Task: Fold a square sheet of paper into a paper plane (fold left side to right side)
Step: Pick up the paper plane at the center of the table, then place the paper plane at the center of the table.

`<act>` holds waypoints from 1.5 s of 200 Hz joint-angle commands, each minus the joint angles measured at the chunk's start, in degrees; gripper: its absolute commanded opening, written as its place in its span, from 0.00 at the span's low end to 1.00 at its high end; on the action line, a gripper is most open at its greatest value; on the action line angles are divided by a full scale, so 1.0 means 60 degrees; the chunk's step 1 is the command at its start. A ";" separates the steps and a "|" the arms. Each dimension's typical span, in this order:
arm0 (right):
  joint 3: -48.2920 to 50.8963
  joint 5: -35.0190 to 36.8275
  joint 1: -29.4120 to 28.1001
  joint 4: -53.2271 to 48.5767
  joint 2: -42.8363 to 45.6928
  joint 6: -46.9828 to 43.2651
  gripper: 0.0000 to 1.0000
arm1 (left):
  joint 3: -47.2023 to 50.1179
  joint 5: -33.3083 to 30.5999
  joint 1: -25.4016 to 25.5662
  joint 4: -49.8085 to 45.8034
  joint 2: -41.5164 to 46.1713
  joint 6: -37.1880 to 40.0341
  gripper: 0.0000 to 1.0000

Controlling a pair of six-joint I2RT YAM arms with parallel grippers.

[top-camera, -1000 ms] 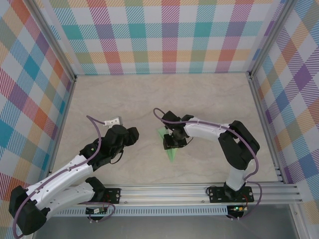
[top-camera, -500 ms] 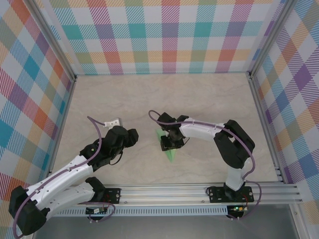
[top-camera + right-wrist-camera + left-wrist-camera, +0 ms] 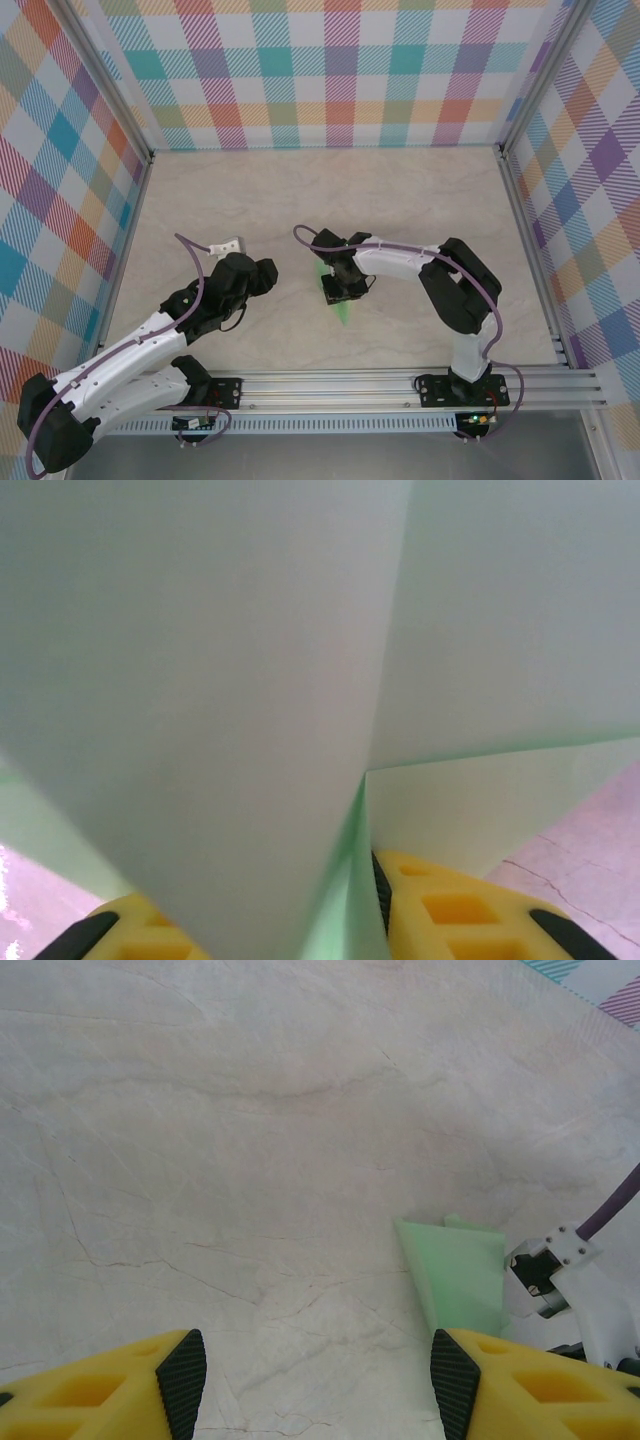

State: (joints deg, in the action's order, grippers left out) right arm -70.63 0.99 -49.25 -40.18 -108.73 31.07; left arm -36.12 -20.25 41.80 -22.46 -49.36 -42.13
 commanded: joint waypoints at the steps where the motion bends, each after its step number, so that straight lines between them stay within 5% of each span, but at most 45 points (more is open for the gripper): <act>1: -0.0156 0.0252 -0.0070 -0.0267 -0.0288 0.0152 0.31 | 0.0148 -0.0155 -0.0060 -0.0187 0.0123 0.0136 0.63; 103: -0.1069 0.0661 0.0687 -0.0944 -0.0434 -0.0104 0.02 | 0.0175 0.0042 -0.0053 -0.0470 0.0694 0.0424 0.70; 166: -0.4028 0.0758 0.2569 -0.1985 -0.1994 -0.1171 0.02 | 0.0211 0.0445 -0.0060 -0.0559 0.0874 0.0744 0.71; 208: -0.6746 0.0969 0.3019 -0.3231 -0.3844 -0.1458 0.03 | 0.0379 0.0665 -0.0059 -0.0505 0.1002 0.0776 0.79; 300: -0.7845 0.0829 0.3082 -0.3783 -0.5171 -0.1458 0.19 | 0.0395 0.0519 -0.0053 -0.0769 0.1148 0.0760 0.87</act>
State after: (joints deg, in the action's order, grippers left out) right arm -116.73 6.52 -30.79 -60.23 -137.05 22.98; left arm -34.22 -16.58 41.80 -25.63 -43.62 -38.04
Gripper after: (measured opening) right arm 0.180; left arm 0.863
